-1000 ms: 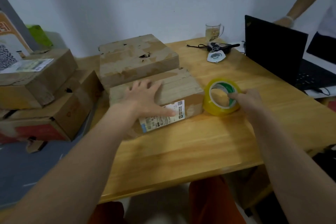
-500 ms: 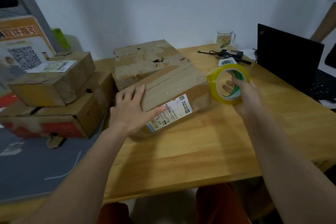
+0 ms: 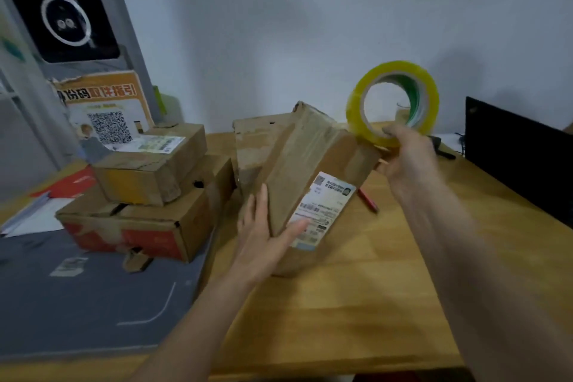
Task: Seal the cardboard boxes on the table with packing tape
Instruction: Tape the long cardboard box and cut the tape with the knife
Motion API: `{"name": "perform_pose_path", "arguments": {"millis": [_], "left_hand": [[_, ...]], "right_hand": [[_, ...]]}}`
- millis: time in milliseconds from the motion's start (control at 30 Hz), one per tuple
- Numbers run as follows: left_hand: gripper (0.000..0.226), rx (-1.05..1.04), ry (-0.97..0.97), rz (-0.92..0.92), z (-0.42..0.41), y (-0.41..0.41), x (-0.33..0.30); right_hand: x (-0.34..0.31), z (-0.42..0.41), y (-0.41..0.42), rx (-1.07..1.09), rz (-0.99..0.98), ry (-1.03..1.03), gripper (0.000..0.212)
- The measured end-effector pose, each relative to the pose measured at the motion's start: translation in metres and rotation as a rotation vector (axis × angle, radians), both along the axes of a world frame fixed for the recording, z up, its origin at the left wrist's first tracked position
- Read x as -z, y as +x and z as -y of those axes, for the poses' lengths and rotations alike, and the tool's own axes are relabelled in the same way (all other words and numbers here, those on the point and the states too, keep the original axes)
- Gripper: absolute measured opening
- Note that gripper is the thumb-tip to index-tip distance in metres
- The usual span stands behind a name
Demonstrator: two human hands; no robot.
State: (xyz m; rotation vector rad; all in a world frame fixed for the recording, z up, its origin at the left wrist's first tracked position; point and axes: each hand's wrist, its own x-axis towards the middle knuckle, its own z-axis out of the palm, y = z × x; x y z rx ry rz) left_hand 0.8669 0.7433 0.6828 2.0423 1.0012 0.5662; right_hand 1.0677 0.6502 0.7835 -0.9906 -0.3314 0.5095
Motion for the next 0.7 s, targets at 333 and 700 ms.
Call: {"name": "perform_pose_path", "arguments": {"millis": [333,700], "left_hand": [[0.092,0.097,0.575,0.31,0.001,0.052,-0.128],[0.095,0.055,0.5,0.375,-0.009,0.039,-0.113]], "right_hand": [[-0.04,-0.006,-0.03,0.108,0.519,-0.211,0.004],[-0.051,-0.015,-0.009,0.029,0.451,-0.212,0.007]]}}
